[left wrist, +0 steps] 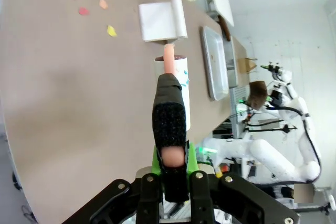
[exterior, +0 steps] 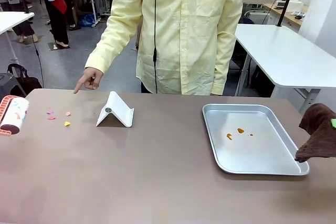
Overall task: Clean the surface of the table.
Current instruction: If a person points to the right, clean the right side of the table with your right hand, and if they point to the left, clean the left side with your left hand.
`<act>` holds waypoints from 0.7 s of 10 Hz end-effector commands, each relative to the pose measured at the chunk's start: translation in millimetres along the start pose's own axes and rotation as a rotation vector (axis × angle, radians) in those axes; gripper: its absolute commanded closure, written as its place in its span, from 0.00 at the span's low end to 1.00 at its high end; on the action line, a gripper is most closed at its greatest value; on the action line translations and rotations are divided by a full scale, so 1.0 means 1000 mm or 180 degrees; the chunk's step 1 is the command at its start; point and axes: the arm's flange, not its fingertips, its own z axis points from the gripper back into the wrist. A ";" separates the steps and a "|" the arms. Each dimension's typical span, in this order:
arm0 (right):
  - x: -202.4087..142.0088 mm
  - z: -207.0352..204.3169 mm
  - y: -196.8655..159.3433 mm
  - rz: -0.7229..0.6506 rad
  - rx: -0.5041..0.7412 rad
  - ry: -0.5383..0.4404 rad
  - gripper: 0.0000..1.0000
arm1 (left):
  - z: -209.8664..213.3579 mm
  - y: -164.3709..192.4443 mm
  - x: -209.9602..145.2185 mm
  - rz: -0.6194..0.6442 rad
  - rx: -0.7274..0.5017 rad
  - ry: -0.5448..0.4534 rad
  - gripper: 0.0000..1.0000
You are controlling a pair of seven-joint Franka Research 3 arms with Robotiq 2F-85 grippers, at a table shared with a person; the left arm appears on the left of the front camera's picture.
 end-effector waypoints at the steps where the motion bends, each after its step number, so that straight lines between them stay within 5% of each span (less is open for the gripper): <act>1: 0.000 0.001 0.007 -0.0072 0.0018 -0.0005 1.00 | 0.007 0.005 0.035 0.0126 0.0260 0.0009 0.81; 5: 0.000 0.001 0.007 -0.0072 0.0018 -0.0005 1.00 | -0.005 0.024 0.095 0.0234 0.0360 0.0404 0.81; 7: 0.000 0.001 0.007 -0.0072 0.0018 -0.0005 1.00 | -0.023 0.039 0.123 0.0315 0.0589 0.0309 0.81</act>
